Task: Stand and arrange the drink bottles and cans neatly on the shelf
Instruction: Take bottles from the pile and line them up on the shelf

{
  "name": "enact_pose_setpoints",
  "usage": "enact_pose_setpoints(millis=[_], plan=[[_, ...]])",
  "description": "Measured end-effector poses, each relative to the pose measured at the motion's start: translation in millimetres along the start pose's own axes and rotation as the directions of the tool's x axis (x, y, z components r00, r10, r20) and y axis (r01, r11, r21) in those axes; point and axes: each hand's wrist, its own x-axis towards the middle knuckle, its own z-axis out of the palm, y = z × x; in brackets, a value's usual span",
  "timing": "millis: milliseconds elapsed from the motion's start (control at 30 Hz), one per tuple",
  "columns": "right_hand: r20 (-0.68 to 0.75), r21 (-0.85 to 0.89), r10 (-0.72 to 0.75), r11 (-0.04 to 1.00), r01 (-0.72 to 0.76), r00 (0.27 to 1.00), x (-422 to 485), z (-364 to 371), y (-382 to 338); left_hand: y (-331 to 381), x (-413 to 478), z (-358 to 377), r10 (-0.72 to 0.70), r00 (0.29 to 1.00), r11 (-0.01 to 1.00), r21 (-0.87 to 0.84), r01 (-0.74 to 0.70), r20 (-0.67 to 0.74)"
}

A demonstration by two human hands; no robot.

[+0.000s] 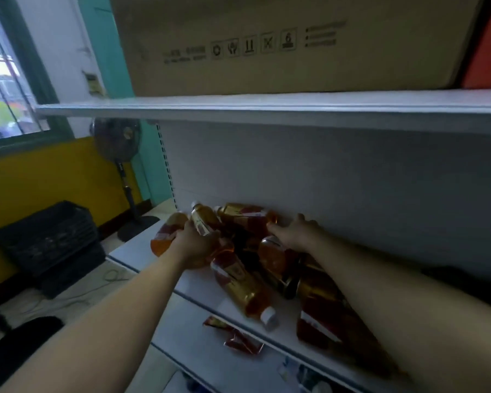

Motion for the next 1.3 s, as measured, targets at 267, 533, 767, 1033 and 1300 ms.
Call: enact_pose_setpoints(millis=[267,533,767,1033,1300], plan=[[-0.038,0.234,0.2,0.954,-0.186,0.979,2.0,27.2,-20.9,-3.1,47.4,11.2,-0.01,0.997,0.981,-0.192,0.026,0.081],[0.071,0.802,0.273,0.556,-0.217,0.959,14.0,37.3,5.8,-13.5,75.7,29.3,-0.04,0.998,0.999,-0.025,0.042,0.049],[0.128,0.974,0.189,0.161,-0.16,0.974,-2.3,32.2,36.2,-10.6,45.4,32.3,0.037,0.996,0.993,-0.108,-0.046,-0.076],[-0.002,0.999,0.202,0.05,-0.009,0.979,-26.9,40.5,37.4,-21.0,47.2,39.1,0.164,0.974,0.924,-0.323,-0.207,-0.153],[0.003,1.0,0.217,0.023,-0.008,0.976,-56.6,53.0,21.7,-27.3,59.6,14.4,0.114,0.985,0.732,-0.659,-0.172,-0.131]])
